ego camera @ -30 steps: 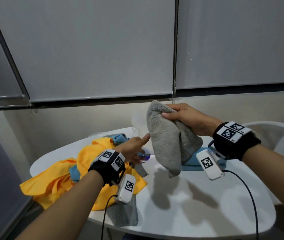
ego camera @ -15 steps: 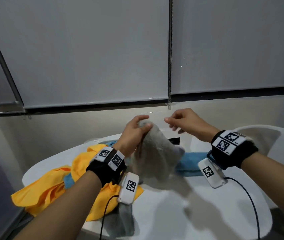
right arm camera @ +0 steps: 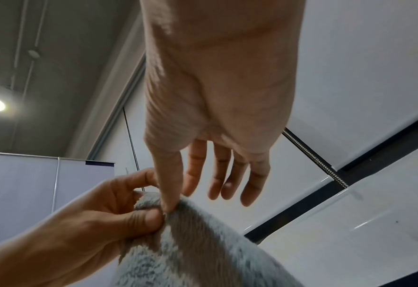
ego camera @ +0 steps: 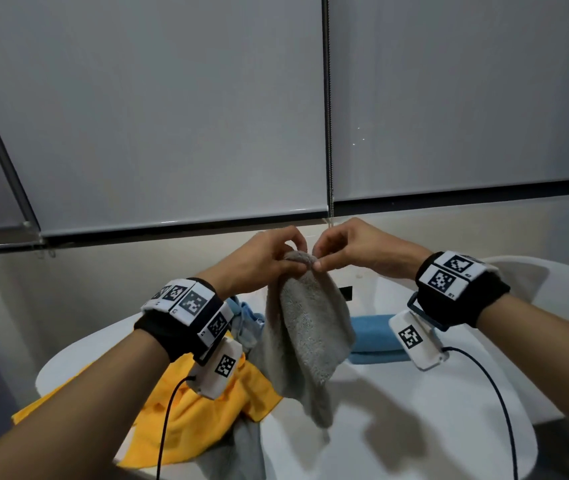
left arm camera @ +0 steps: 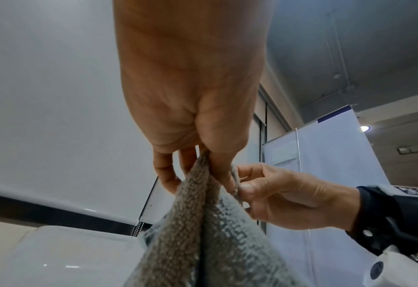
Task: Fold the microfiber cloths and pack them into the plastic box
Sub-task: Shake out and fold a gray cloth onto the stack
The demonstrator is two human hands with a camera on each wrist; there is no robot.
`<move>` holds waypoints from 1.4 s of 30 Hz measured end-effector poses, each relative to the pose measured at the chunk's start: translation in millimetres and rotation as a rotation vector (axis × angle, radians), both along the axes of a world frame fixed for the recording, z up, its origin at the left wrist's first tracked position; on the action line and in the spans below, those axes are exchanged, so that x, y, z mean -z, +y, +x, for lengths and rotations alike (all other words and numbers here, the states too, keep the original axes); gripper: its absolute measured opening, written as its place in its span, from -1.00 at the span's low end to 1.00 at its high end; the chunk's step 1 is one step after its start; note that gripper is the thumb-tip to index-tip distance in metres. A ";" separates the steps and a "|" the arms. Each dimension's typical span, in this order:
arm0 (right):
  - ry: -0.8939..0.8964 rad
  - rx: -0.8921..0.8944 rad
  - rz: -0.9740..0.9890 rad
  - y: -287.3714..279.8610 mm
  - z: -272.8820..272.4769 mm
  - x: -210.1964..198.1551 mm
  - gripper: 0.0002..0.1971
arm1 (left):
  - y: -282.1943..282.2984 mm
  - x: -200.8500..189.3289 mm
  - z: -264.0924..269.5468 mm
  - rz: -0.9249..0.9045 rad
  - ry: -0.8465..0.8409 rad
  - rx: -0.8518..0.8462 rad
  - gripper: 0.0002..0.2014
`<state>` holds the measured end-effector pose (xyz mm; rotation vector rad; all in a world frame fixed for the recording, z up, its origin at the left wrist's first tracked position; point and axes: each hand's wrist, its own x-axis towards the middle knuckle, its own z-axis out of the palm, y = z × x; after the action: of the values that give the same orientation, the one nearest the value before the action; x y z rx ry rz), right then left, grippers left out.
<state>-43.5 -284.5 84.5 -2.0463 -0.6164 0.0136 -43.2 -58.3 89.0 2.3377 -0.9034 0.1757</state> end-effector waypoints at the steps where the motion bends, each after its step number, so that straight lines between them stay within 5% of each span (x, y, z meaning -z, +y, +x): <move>1: 0.005 -0.017 0.034 0.2 -2.0 -1.8 -0.69 | -0.3 -1.7 -1.0 0.027 -0.027 0.020 -0.83; 5: 0.099 -0.119 0.116 4.5 -5.2 -8.8 -0.49 | -3.4 -8.1 -3.4 0.010 -0.135 0.030 -0.83; 11: -0.064 0.021 -0.050 6.2 -6.9 -21.5 -0.83 | 2.1 -8.0 -1.6 -0.191 -0.065 -0.038 -0.70; 17: -0.138 0.096 -0.091 -14.3 -10.1 -37.7 -0.88 | 14.2 7.7 0.3 -0.066 0.101 -0.021 -0.87; 25: -0.077 0.174 -0.233 -71.0 -22.3 -41.7 -0.69 | 40.1 2.6 3.1 -0.101 0.106 -0.145 -0.78; 31: -0.074 0.178 -0.183 -81.6 -34.6 -50.9 -0.72 | 31.2 -18.8 -14.4 -0.164 0.201 -0.038 -0.74; 42: -0.034 0.296 -0.372 -144.0 -38.2 -62.8 -0.79 | 60.1 -22.8 7.5 0.014 0.096 -0.205 -0.82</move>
<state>-81.8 -428.5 147.4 -2.4871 -0.3430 -0.0867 -35.7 1.8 111.8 2.4280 -0.6199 0.1393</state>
